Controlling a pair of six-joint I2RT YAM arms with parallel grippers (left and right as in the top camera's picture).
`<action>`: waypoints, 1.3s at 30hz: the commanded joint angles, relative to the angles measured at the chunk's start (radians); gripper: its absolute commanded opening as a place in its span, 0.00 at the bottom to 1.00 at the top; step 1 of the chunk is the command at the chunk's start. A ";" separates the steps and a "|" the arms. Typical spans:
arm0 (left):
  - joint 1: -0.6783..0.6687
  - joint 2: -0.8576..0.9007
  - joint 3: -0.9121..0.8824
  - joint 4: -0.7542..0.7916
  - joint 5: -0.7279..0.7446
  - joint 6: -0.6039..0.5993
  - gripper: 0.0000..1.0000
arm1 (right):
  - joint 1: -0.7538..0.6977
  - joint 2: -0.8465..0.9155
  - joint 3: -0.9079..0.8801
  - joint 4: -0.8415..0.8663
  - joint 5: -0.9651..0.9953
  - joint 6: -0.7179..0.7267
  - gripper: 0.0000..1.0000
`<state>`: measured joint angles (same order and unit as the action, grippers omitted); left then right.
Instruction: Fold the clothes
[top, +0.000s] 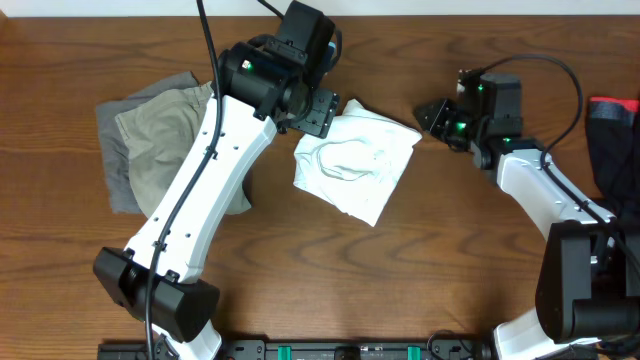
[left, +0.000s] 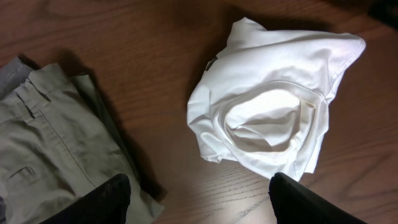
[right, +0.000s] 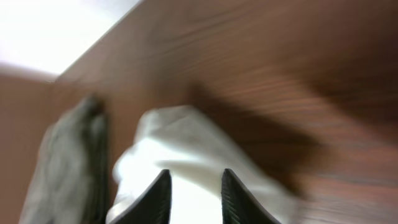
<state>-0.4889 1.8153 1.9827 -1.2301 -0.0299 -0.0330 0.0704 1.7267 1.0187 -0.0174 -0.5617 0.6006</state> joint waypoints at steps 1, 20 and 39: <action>0.003 0.003 0.004 -0.003 -0.008 -0.005 0.73 | 0.013 -0.026 0.006 -0.001 -0.380 -0.193 0.32; 0.119 0.000 0.005 -0.010 -0.005 -0.032 0.73 | 0.309 -0.026 0.006 -0.400 0.070 -0.728 0.53; 0.119 0.000 0.005 -0.013 -0.004 -0.032 0.73 | 0.350 -0.025 0.006 -0.429 0.284 -0.677 0.49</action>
<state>-0.3710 1.8153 1.9827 -1.2366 -0.0303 -0.0532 0.4137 1.7241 1.0199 -0.4316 -0.3580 -0.0792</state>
